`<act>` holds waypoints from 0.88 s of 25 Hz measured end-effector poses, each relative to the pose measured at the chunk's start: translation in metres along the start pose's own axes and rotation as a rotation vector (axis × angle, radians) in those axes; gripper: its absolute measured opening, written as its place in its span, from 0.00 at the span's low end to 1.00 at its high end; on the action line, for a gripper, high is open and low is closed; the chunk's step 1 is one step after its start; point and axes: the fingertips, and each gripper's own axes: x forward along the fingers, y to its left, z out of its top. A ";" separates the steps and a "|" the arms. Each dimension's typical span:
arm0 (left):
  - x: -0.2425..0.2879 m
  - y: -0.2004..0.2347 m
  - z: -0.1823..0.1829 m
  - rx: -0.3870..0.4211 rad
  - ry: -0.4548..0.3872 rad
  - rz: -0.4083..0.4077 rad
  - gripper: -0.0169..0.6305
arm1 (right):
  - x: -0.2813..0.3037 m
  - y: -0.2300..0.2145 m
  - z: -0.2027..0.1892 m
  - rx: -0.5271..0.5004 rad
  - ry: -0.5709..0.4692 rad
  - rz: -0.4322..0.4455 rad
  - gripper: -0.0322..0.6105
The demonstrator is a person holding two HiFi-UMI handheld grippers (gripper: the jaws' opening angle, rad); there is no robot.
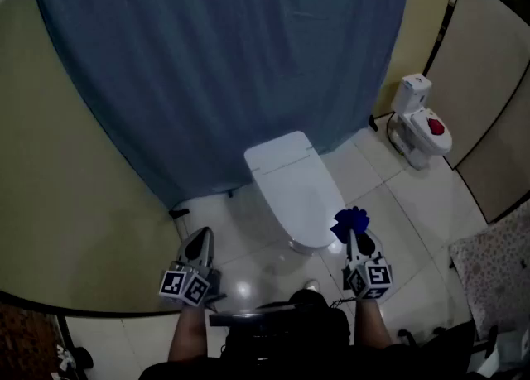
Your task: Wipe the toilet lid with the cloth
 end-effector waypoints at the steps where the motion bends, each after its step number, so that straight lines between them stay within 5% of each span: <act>1: 0.005 0.000 -0.003 0.005 0.009 -0.006 0.01 | 0.005 -0.003 0.000 0.001 -0.002 -0.002 0.14; 8: 0.078 0.003 -0.016 0.015 0.015 -0.012 0.01 | 0.069 -0.035 0.012 -0.017 -0.021 0.027 0.14; 13: 0.154 -0.009 -0.022 0.016 0.047 -0.017 0.01 | 0.133 -0.096 0.028 0.032 -0.057 0.027 0.14; 22: 0.257 -0.008 -0.027 0.022 0.031 0.050 0.01 | 0.234 -0.153 0.034 0.012 0.038 0.133 0.14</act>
